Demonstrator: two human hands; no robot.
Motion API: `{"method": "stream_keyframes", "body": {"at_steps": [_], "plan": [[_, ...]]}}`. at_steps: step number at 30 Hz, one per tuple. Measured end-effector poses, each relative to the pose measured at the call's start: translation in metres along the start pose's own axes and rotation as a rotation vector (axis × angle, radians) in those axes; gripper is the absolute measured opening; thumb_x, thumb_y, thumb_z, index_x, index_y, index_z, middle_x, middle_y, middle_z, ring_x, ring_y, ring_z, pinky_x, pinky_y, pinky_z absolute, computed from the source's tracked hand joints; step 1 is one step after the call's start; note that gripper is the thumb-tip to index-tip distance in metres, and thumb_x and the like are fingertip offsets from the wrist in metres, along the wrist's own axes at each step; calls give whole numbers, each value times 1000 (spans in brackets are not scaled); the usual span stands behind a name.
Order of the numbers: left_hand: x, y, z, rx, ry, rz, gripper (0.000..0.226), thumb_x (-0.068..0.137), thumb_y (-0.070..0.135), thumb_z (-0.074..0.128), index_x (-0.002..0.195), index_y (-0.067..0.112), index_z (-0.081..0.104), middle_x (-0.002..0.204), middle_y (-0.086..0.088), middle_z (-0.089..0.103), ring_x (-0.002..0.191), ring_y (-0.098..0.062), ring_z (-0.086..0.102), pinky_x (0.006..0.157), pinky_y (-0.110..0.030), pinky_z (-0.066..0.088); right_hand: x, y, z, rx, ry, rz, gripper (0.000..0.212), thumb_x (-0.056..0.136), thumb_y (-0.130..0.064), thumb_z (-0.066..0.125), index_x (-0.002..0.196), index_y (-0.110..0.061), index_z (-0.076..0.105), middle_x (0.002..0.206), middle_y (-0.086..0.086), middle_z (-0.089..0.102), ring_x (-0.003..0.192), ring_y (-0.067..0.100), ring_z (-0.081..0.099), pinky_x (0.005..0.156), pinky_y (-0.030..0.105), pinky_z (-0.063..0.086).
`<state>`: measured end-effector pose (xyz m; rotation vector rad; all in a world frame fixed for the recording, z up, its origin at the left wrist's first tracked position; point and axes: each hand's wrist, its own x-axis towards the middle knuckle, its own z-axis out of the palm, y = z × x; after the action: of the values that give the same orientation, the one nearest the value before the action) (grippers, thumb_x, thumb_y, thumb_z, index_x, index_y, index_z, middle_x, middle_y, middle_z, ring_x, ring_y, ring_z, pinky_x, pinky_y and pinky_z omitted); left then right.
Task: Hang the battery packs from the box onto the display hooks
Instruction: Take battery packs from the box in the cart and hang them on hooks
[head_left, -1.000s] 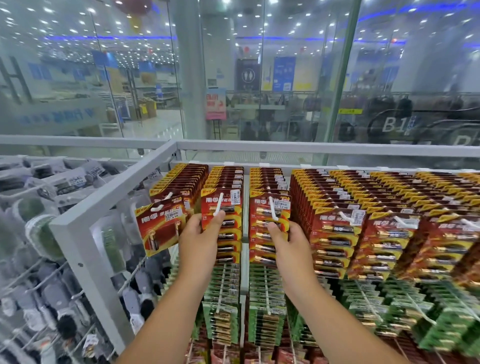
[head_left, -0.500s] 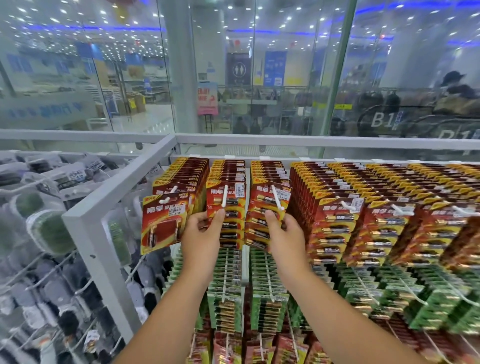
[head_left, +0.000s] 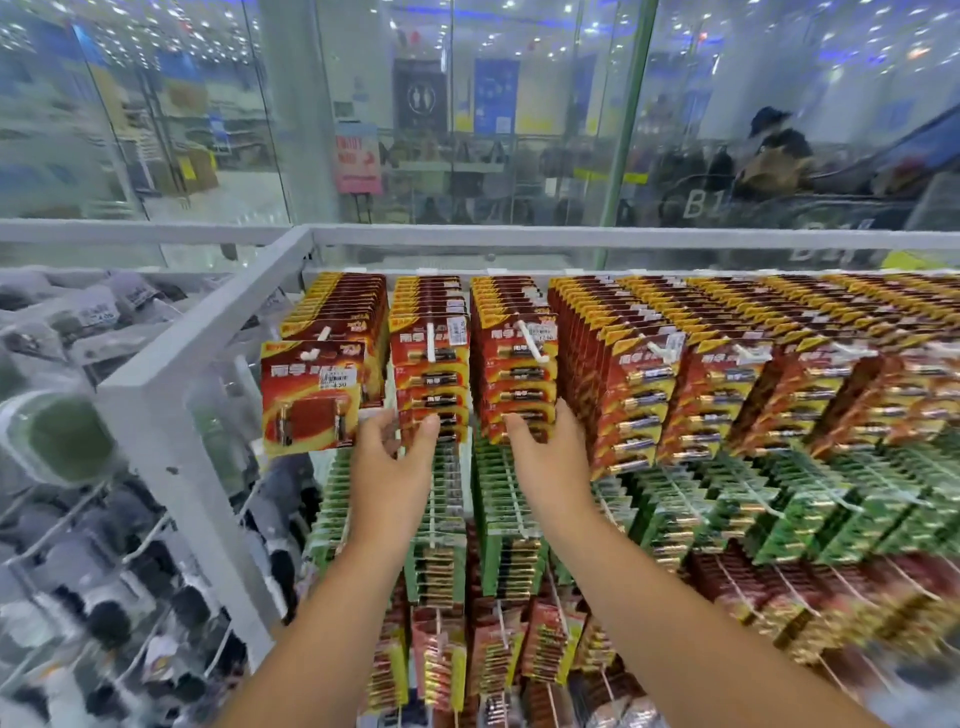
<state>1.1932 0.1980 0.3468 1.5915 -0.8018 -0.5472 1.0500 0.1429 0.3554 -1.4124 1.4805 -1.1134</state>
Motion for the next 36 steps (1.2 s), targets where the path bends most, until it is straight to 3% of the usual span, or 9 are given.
{"method": "stream_keyframes", "body": {"at_steps": [5,8,10,13,16,22,27,31,36], "plan": [[-23,-9,1,31,-83,9,50,97,51,67,140,28,54,137,11,56,114,-10,57,94,-31,43,-25,11,-18,71,-49,38,71,102,-49,61,162,-32,27,168,-7,27,153,19,31,122,45,35],[-40,-8,1,33,-103,22,46,97,50,66,137,30,56,137,12,57,104,1,57,91,-29,41,-42,17,-39,147,-81,46,36,102,-41,63,135,-34,49,139,-11,54,119,6,56,97,30,53],[-54,-7,3,47,-126,22,43,97,52,65,134,33,56,135,14,55,102,5,54,91,-28,41,-50,25,-59,195,-108,41,22,104,-37,63,123,-33,54,119,-15,57,102,-4,55,76,16,45],[-82,-4,11,36,-170,19,37,98,53,63,130,39,54,131,17,55,105,4,54,90,-26,40,-59,41,-97,235,-99,39,21,104,-35,63,124,-32,56,115,-18,57,102,-3,56,73,13,40],[-112,6,36,27,-186,-6,36,96,55,63,128,40,56,131,16,59,117,-10,59,98,-39,48,-67,63,-150,258,-70,58,25,103,-37,63,127,-32,56,118,-19,57,103,-7,54,73,12,40],[-204,32,142,19,-334,12,30,99,50,62,125,37,56,125,17,59,112,-8,61,95,-38,49,-84,125,-296,299,114,105,23,102,-34,67,124,-31,60,119,-14,63,109,1,60,97,30,49],[-331,43,268,-2,-483,16,33,97,45,67,126,29,62,126,11,64,111,-14,67,105,-48,53,-106,199,-453,304,275,92,17,99,-27,71,114,-28,62,105,-8,66,96,9,63,82,17,48],[-432,60,366,-5,-623,8,33,97,44,68,126,29,64,123,13,66,116,-16,66,101,-43,53,-134,246,-578,279,372,118,16,98,-19,72,111,-21,63,98,-6,65,91,10,62,82,17,48],[-522,86,466,-18,-784,-2,32,98,43,70,125,26,65,115,11,68,103,-15,70,97,-50,57,-156,295,-694,241,490,175,14,96,-19,74,103,-26,63,94,-9,67,84,2,63,71,6,46]]}}
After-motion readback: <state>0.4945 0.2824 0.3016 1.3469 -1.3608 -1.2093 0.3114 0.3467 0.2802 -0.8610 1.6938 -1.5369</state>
